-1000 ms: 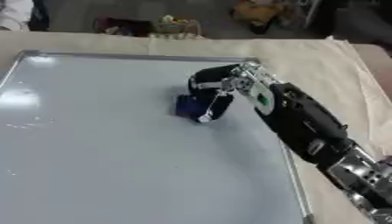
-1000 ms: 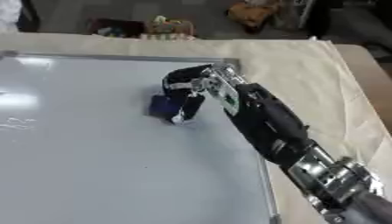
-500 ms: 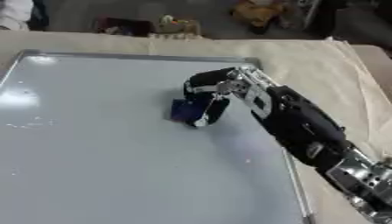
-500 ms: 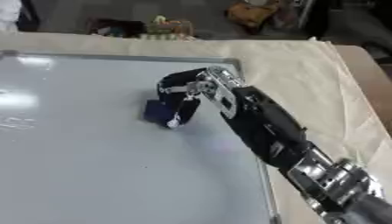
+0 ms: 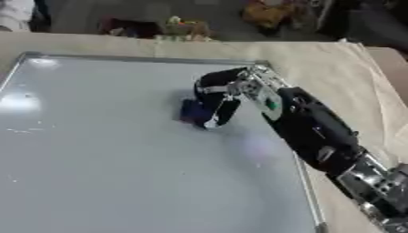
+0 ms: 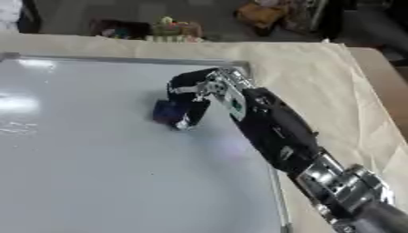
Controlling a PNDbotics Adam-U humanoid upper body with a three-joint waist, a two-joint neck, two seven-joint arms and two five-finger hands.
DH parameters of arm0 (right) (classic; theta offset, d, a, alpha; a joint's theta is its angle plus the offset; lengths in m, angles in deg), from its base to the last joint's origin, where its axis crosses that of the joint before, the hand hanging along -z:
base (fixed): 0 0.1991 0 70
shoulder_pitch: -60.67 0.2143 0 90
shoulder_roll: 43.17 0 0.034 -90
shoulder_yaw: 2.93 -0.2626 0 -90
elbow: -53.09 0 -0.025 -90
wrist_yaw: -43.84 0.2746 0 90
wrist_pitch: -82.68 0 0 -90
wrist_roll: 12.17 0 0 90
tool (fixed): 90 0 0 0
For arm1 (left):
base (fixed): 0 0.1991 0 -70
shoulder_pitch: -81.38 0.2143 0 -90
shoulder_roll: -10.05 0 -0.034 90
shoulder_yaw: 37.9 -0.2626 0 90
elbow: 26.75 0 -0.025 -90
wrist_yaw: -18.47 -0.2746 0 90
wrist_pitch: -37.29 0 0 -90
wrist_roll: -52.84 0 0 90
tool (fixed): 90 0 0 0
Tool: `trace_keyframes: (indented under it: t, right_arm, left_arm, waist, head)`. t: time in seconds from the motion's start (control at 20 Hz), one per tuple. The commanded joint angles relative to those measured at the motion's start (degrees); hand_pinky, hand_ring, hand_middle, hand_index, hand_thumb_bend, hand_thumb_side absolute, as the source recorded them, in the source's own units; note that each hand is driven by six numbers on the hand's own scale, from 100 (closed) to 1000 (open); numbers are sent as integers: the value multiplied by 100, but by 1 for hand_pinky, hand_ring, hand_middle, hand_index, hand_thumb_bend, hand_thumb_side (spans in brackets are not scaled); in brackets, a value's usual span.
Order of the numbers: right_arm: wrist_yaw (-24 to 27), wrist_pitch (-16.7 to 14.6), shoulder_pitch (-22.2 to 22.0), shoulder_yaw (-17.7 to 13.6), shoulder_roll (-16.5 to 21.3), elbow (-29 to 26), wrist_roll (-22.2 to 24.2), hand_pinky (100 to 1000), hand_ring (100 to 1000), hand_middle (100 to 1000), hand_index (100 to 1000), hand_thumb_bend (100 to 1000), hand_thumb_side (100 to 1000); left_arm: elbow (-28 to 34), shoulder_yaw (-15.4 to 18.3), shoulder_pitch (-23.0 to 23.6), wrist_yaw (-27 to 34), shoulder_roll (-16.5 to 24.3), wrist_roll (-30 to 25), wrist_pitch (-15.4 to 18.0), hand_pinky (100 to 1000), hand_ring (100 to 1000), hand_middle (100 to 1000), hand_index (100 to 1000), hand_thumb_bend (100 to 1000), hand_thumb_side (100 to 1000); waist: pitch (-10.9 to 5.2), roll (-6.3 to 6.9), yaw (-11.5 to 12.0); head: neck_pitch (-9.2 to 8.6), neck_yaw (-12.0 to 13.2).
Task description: Wipe the whiteboard clean with a brush.
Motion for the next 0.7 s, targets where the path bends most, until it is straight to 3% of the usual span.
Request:
trace_keyframes:
  t: [0.05,0.4,0.7]
  right_arm:
    - [-707,-881,-18,-155,121,481,569,225,322,100,185,100,253]
    - [-1496,-900,4,-392,104,1036,-192,225,322,100,185,100,253]
    - [-1275,-1306,-31,-231,28,946,-100,225,303,100,186,100,254]
  left_arm:
    - [116,33,-39,7,112,3,-2,343,398,457,495,100,861]
    - [116,38,-26,5,115,12,-8,344,399,457,495,100,861]
    - [116,36,-26,11,111,14,-19,344,399,457,496,100,861]
  waist:
    - [-59,37,-14]
    - [-85,36,-33]
    - [-99,32,-27]
  head:
    - [-46,7]
    - [-31,23]
    - [-32,21]
